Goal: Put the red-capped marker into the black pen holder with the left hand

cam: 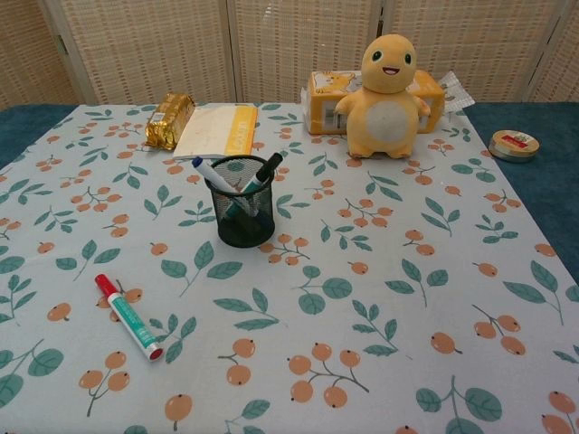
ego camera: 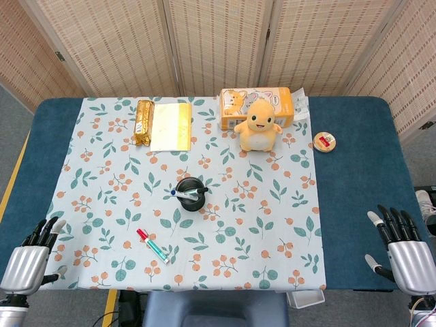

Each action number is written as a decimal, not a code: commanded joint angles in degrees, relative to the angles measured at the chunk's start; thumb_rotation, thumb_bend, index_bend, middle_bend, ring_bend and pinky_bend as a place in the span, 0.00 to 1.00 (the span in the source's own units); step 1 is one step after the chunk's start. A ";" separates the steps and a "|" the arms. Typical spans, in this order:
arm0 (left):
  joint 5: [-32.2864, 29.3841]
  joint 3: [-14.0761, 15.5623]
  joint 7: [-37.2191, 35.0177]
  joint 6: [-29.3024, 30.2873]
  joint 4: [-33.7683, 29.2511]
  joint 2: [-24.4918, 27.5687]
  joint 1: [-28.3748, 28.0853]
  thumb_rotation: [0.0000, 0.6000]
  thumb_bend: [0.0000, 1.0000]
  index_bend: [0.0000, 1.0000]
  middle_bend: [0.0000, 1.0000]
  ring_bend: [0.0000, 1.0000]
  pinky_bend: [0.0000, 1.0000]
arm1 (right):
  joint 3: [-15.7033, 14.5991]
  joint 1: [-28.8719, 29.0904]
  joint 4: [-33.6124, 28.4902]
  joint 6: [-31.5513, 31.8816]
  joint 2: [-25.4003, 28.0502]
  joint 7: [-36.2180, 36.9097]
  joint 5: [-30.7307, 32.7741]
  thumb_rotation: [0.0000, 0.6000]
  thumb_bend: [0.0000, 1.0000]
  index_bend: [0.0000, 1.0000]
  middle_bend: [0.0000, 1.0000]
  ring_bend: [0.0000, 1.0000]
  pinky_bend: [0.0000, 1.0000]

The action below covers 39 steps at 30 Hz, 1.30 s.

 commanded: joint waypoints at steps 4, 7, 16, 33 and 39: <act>-0.52 -0.22 0.20 -0.99 0.41 -0.19 -0.63 1.00 0.11 0.00 0.08 0.05 0.31 | 0.04 -0.50 0.02 1.01 0.07 0.19 0.15 1.00 0.19 0.10 0.04 0.00 0.00; -0.68 -0.24 0.11 -1.13 0.38 -0.13 -0.71 1.00 0.11 0.00 0.08 0.05 0.31 | 0.01 -0.43 -0.02 0.65 0.00 -0.11 0.47 1.00 0.19 0.10 0.04 0.00 0.00; 3.98 0.57 -1.87 0.42 1.02 1.09 -1.16 1.00 0.11 0.00 0.19 0.07 0.31 | 0.12 -0.01 -0.46 -0.27 -0.59 -1.75 1.08 1.00 0.19 0.10 0.04 0.00 0.00; 19.22 0.20 -32.50 0.45 12.21 2.70 -12.47 1.00 0.11 0.47 1.00 0.98 0.99 | 1.12 2.08 -0.30 -3.87 -1.02 -2.63 4.00 1.00 0.19 0.10 0.03 0.00 0.00; 22.15 0.87 -36.12 -3.24 12.91 3.44 -17.44 1.00 0.11 0.54 1.00 0.98 0.99 | 0.90 2.63 -0.38 -4.93 -1.16 -3.24 4.30 1.00 0.19 0.10 0.03 0.00 0.00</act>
